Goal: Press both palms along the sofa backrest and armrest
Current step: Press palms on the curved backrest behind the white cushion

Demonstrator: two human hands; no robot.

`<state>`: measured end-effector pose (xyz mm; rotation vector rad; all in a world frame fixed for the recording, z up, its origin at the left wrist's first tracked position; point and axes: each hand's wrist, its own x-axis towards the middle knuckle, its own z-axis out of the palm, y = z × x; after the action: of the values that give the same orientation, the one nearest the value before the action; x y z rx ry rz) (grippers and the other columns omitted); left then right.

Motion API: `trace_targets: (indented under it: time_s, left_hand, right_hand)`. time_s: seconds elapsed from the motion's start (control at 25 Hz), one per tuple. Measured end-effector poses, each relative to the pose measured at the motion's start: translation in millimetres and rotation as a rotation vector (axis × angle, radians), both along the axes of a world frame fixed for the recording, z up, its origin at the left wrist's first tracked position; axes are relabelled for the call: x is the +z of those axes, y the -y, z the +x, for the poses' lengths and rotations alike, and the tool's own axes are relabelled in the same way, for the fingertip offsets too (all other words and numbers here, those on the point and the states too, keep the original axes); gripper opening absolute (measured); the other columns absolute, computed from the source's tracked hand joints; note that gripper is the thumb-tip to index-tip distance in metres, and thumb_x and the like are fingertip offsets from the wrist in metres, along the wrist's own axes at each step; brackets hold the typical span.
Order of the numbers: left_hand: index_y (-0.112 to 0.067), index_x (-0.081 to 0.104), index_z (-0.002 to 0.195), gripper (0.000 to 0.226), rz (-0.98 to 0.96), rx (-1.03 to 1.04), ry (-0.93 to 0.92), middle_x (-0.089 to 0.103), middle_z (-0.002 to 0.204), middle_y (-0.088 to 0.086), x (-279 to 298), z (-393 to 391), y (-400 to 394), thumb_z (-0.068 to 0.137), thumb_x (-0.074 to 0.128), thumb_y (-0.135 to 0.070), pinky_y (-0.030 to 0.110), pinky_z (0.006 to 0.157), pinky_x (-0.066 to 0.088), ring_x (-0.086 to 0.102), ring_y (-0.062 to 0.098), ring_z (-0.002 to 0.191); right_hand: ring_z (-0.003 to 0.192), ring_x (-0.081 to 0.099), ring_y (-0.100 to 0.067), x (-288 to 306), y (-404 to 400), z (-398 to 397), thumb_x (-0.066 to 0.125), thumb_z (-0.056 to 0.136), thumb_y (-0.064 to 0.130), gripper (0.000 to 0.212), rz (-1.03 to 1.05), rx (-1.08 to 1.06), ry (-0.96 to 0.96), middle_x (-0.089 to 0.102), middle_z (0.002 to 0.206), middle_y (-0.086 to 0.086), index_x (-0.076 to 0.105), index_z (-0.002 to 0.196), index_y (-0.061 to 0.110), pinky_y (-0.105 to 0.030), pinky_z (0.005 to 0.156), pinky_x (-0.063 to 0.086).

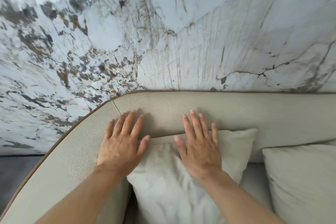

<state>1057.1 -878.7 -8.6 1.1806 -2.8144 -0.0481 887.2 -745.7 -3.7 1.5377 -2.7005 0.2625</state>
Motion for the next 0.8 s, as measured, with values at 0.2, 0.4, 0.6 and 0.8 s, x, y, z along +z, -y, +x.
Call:
trace_targets:
  time_s: [0.2, 0.4, 0.6, 0.8]
  left_hand:
    - [-0.013, 0.051, 0.139, 0.073, -0.019, -0.025, 0.018, 0.052, 0.143, 0.014, 50, 49, -45, 0.096, 0.007, -0.054, 0.046, 0.109, 0.02, 0.047, 0.035, 0.132]
    - [-0.012, 0.05, 0.139, 0.074, -0.018, 0.017, -0.071, 0.052, 0.143, 0.013, 115, 94, -67, 0.096, 0.009, -0.056, 0.044, 0.112, 0.014, 0.045, 0.033, 0.133]
    - [-0.014, 0.045, 0.143, 0.074, -0.084, 0.032, -0.116, 0.049, 0.146, 0.012, 194, 144, -83, 0.095, 0.009, -0.058, 0.046, 0.113, 0.013, 0.039, 0.031, 0.138]
    - [-0.018, 0.033, 0.149, 0.077, -0.135, 0.006, -0.181, 0.036, 0.155, 0.009, 252, 188, -59, 0.093, 0.006, -0.062, 0.047, 0.118, 0.007, 0.027, 0.029, 0.145]
  right_hand:
    - [0.149, -0.003, -0.018, 52, -45, 24, 0.008, 0.093, 0.058, 0.068, 0.015, 0.014, -0.063, 0.0, 0.162, 0.003, 0.007, 0.153, 0.026, -0.046, 0.117, -0.01]
    - [0.141, 0.034, -0.024, 128, -76, 57, 0.03, 0.094, 0.053, 0.062, -0.046, 0.074, -0.16, 0.035, 0.155, -0.003, 0.039, 0.146, 0.02, -0.052, 0.109, 0.016]
    - [0.145, 0.024, -0.022, 217, -84, 94, 0.03, 0.093, 0.054, 0.065, -0.109, 0.098, -0.161, 0.023, 0.159, 0.0, 0.03, 0.15, 0.023, -0.05, 0.112, 0.01]
    - [0.142, -0.027, -0.009, 276, -86, 137, 0.006, 0.09, 0.061, 0.067, -0.082, 0.026, -0.165, -0.03, 0.153, 0.013, -0.017, 0.147, 0.034, -0.041, 0.11, -0.028]
